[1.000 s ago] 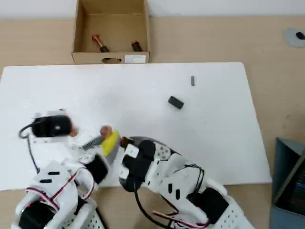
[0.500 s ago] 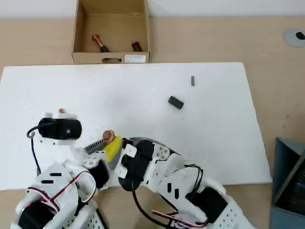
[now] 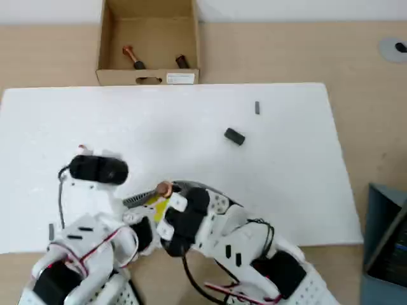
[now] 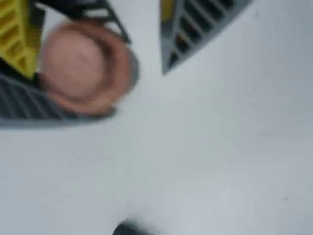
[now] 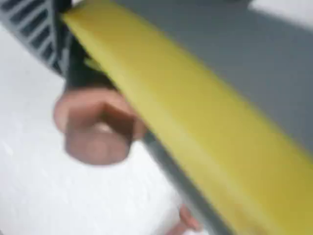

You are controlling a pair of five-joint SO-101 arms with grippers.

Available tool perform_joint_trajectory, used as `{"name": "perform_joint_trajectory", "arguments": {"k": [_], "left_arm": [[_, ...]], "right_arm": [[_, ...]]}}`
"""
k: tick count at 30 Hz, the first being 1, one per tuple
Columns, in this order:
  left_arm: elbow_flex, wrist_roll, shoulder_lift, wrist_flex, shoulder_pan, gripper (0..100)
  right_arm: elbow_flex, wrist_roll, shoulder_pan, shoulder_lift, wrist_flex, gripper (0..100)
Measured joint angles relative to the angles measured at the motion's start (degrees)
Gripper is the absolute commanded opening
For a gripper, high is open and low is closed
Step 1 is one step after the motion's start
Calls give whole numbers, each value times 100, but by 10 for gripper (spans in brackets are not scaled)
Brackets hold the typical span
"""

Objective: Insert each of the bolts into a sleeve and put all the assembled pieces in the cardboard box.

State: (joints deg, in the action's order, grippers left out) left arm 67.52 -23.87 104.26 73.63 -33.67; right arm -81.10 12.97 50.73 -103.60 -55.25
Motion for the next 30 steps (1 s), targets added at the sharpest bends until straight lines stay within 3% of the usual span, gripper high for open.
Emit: {"name": "perform_joint_trajectory", "arguments": {"k": [12, 17, 22, 30], "left_arm": [[-325, 35, -9, 9, 475, 171], [-703, 229, -9, 9, 668, 0], [-747, 897, 0, 9, 1380, 2], [-193, 2268, 0, 9, 3007, 1]], "right_arm": [[9, 0, 9, 0, 18, 9], [9, 0, 9, 0, 18, 9], [9, -123, -35, 0, 18, 9], [-35, -747, -958, 0, 18, 9]]}}
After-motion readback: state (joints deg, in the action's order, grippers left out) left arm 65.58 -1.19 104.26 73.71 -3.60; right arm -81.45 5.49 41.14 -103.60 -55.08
